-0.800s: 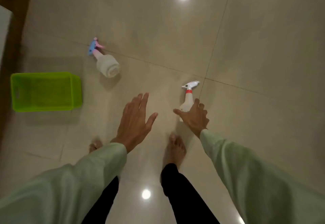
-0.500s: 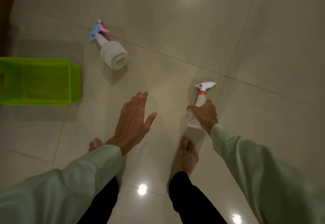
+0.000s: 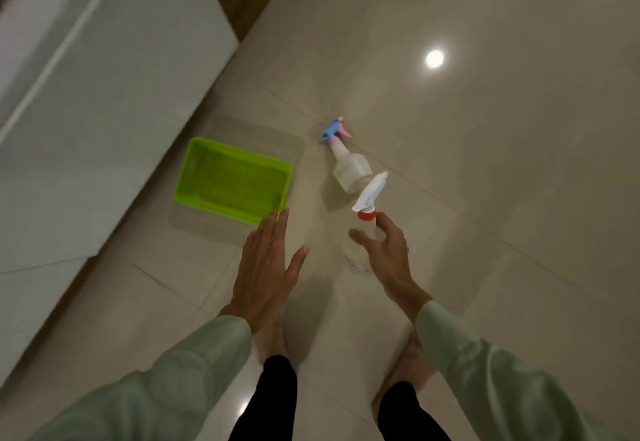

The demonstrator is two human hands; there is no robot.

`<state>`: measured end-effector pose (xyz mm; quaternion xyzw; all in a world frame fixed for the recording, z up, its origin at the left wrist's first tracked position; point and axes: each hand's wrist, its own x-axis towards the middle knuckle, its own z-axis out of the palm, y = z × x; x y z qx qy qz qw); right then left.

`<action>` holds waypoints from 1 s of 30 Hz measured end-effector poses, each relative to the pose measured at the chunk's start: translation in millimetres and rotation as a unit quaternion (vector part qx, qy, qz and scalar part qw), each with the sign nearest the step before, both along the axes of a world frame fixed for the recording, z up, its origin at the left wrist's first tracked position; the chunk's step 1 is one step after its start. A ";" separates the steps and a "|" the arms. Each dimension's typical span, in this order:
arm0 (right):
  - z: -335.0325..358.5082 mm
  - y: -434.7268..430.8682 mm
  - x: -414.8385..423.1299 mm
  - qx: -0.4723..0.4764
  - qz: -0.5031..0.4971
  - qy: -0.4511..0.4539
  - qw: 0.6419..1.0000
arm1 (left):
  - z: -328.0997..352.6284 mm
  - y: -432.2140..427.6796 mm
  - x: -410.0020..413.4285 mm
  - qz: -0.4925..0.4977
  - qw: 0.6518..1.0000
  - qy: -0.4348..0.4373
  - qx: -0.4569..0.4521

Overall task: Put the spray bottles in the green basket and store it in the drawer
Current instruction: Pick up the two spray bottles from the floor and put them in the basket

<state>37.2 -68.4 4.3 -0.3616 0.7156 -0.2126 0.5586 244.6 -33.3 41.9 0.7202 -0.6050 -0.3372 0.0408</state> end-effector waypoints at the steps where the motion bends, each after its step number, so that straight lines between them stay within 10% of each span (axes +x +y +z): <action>1: 7.0 -9.6 20.2 -0.015 0.024 0.017 0.999 | 4.9 -3.0 17.2 0.009 1.000 -0.002 -0.005; 14: -57.2 -95.5 191.7 -0.193 0.062 0.000 0.979 | -46.3 -69.8 137.8 0.059 0.998 -0.001 -0.037; 30: -128.0 -94.0 195.7 -0.233 0.170 0.085 0.954 | -98.1 -92.1 143.4 0.075 0.997 -0.007 -0.033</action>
